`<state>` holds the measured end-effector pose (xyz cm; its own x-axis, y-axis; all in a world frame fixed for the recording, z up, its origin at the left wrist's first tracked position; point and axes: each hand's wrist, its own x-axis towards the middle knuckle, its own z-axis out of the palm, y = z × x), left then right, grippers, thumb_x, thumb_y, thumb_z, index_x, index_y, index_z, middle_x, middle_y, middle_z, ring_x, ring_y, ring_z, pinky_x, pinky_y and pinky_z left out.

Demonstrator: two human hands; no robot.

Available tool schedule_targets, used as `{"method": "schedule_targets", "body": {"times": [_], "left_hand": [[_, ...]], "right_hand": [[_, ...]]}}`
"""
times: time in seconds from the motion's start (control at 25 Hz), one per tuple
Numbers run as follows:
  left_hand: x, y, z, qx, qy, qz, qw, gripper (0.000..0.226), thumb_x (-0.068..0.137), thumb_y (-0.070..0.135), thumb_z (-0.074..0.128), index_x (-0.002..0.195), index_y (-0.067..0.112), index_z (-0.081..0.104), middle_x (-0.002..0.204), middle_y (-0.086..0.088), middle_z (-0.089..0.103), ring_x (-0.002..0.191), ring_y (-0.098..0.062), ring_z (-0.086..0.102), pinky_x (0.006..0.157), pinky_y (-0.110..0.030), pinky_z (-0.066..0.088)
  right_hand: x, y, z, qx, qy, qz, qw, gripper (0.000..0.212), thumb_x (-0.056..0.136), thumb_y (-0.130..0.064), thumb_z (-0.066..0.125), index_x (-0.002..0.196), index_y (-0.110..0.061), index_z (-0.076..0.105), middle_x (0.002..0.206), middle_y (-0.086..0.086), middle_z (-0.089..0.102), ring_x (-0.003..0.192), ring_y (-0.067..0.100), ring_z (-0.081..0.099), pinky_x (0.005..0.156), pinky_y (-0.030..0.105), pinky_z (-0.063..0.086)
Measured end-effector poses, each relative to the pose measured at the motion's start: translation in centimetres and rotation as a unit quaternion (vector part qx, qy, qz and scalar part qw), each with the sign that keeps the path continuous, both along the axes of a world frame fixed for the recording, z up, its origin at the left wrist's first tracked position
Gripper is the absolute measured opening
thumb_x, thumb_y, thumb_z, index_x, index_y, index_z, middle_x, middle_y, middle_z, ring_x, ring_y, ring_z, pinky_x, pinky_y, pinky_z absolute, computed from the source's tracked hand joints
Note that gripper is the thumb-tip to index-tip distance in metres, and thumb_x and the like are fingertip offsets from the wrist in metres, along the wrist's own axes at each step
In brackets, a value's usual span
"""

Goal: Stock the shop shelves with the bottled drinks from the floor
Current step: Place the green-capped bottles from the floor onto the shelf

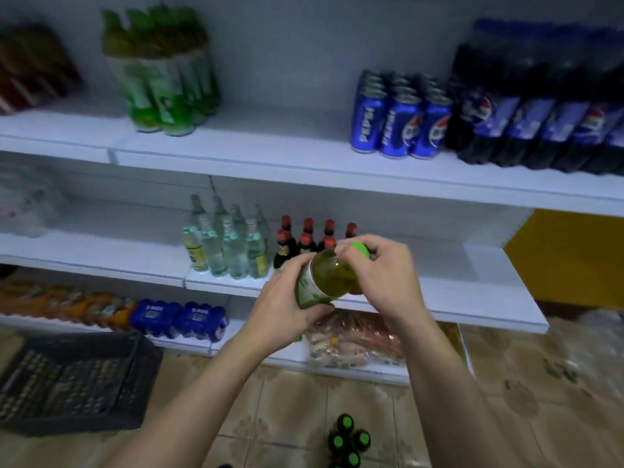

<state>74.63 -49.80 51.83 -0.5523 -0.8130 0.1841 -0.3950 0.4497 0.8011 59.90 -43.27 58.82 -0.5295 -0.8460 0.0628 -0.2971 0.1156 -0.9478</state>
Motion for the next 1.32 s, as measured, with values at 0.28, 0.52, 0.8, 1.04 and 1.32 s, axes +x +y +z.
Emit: {"method": "schedule_targets", "body": {"times": [0.28,0.52,0.8,1.04,1.32], "left_hand": [[11.4,-7.8,5.5,-0.065,0.052,0.073,0.994,0.070,0.068,0.050,0.081,0.125,0.041,0.042,0.120,0.018,0.049,0.111,-0.005,0.051,0.092,-0.032,0.046],[17.5,-14.3,8.3,-0.111,0.092,0.127,0.981,0.064,0.069,0.043,0.081,0.122,0.037,0.046,0.114,0.015,0.050,0.105,-0.007,0.052,0.090,-0.034,0.048],[18.6,-19.1,11.9,-0.080,0.161,0.129,0.975,0.051,0.065,0.045,0.083,0.110,0.033,0.061,0.098,0.015,0.068,0.090,-0.003,0.064,0.079,-0.032,0.055],[15.7,-21.8,12.3,-0.020,0.205,0.149,0.967,0.043,0.068,0.033,0.087,0.105,0.029,0.065,0.089,0.016,0.072,0.082,0.000,0.067,0.071,-0.022,0.055],[7.9,-28.2,15.4,-0.051,0.202,0.166,0.964,0.041,0.071,0.019,0.081,0.106,0.031,0.064,0.092,0.015,0.071,0.086,0.002,0.065,0.073,-0.018,0.053]], "right_hand": [[11.0,-9.8,7.8,-0.036,0.030,0.040,0.998,0.026,0.083,-0.035,0.073,0.070,-0.013,0.071,0.054,0.000,0.063,0.048,0.021,0.059,0.039,0.026,0.046],[18.2,-17.0,12.2,-0.053,0.030,0.061,0.996,0.036,0.086,-0.037,0.072,0.071,-0.005,0.063,0.055,0.004,0.056,0.041,0.015,0.057,0.044,0.050,0.057],[19.3,-22.1,16.6,-0.071,0.044,0.125,0.989,0.041,0.086,-0.039,0.072,0.077,-0.001,0.063,0.056,0.000,0.051,0.045,0.014,0.054,0.046,0.044,0.058],[14.9,-25.5,15.7,-0.039,0.067,0.210,0.975,0.036,0.086,-0.041,0.072,0.102,-0.009,0.067,0.071,-0.004,0.061,0.056,0.012,0.058,0.060,0.043,0.062],[7.4,-31.5,13.0,0.030,0.067,0.283,0.956,0.042,0.080,-0.041,0.078,0.115,-0.027,0.062,0.107,-0.007,0.069,0.097,0.011,0.068,0.078,0.041,0.062]]}}
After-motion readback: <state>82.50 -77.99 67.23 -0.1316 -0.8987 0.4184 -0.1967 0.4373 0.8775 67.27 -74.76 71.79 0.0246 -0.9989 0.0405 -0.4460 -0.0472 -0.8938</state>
